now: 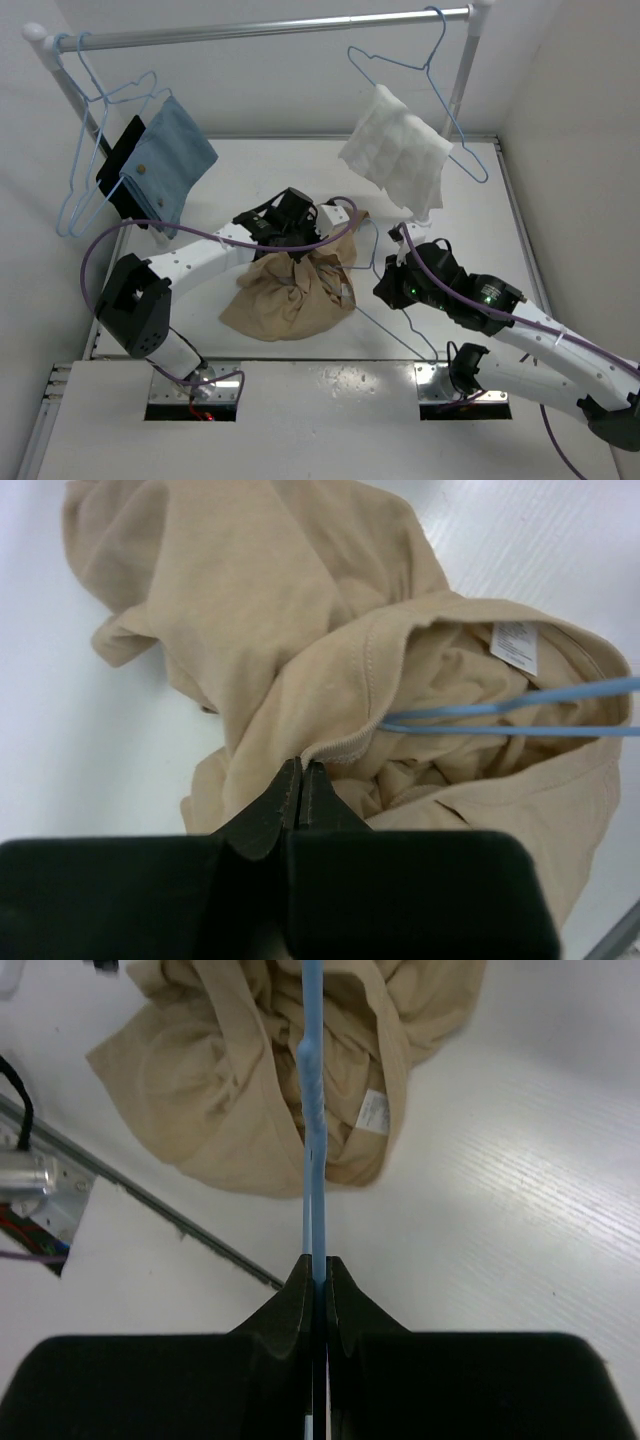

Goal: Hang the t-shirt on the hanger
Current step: Place tshirt on hanger

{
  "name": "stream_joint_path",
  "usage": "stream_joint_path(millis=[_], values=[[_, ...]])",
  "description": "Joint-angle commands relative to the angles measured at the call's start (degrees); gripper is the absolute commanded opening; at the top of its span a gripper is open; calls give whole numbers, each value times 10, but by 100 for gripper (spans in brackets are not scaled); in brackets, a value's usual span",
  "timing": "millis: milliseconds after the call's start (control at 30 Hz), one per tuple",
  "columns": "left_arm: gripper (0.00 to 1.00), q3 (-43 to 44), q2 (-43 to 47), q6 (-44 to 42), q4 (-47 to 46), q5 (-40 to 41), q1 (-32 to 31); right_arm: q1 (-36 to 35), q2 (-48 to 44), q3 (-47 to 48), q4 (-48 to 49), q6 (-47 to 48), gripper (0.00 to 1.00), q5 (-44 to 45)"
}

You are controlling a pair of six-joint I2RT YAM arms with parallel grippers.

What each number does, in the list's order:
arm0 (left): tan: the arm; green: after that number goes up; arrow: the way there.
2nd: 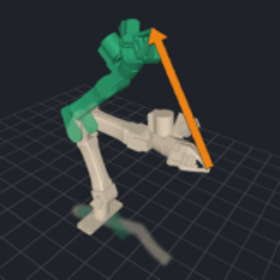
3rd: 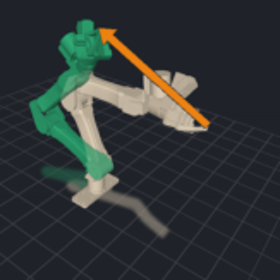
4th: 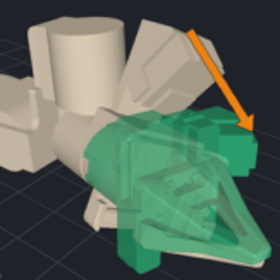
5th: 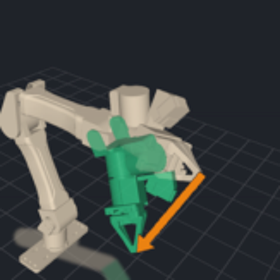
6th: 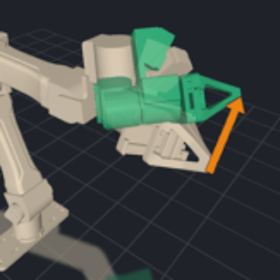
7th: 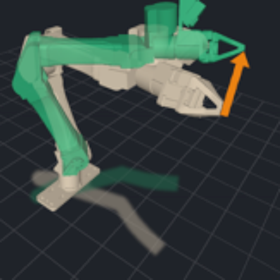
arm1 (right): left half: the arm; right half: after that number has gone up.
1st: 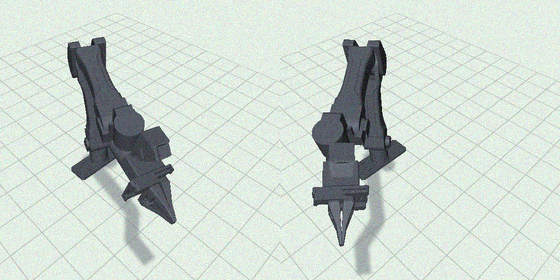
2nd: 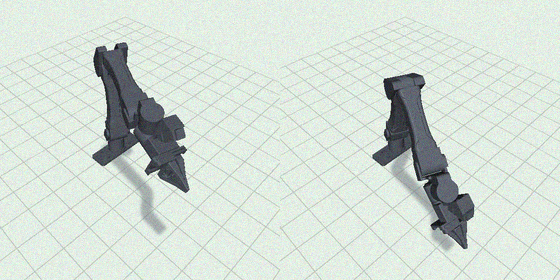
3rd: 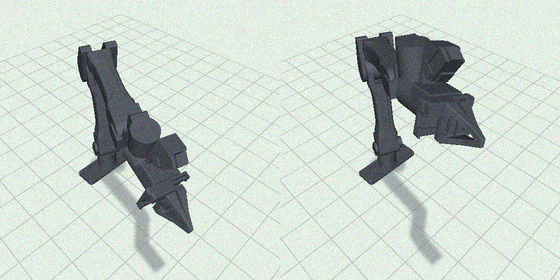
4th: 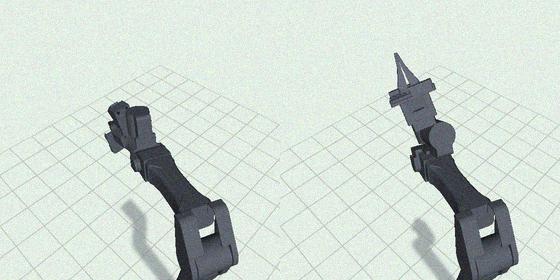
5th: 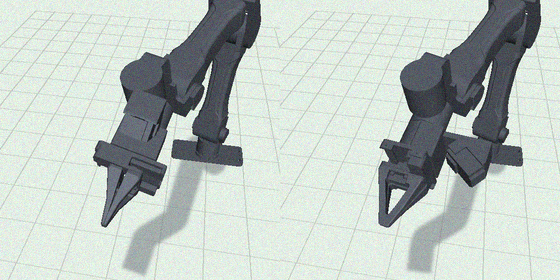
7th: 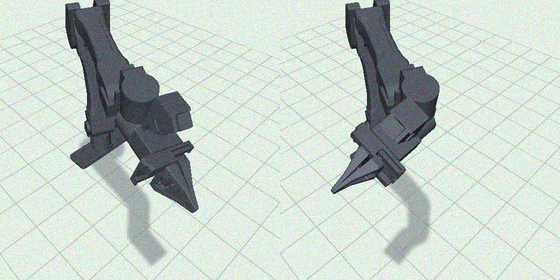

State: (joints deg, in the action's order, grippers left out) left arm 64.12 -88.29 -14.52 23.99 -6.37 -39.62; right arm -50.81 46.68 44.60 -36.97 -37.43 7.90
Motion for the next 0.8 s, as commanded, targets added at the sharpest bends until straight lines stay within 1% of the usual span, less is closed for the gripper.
stream_joint_path(millis=[0,233,367,400,467,500,600,633,700,733,767], values=[[0,16,16,-7,22,-28,-15,-2,-11,-14,95,-29,0,40],[0,60,28,-1,62,-90,-20,-2,-45,-79,224,-130,0,86],[0,87,49,10,77,-136,-20,-2,-45,-123,266,-153,0,135],[0,94,61,15,77,-148,-20,-2,-45,-133,299,-159,0,155],[0,101,74,15,77,-183,-20,-2,-33,-160,351,-159,0,168],[0,101,88,15,77,-192,-20,-2,-16,-167,407,-159,0,168],[0,88,115,15,83,-197,-20,-2,31,-173,491,-151,0,174],[0,81,133,15,83,-197,-20,-2,69,-167,508,-146,0,174],[0,67,149,9,83,-197,-26,-2,106,-159,543,-122,0,174],[0,59,154,2,88,-197,-26,-2,124,-151,582,-109,0,180],[0,59,160,2,88,-197,-26,-2,153,-137,600,-77,0,180]])
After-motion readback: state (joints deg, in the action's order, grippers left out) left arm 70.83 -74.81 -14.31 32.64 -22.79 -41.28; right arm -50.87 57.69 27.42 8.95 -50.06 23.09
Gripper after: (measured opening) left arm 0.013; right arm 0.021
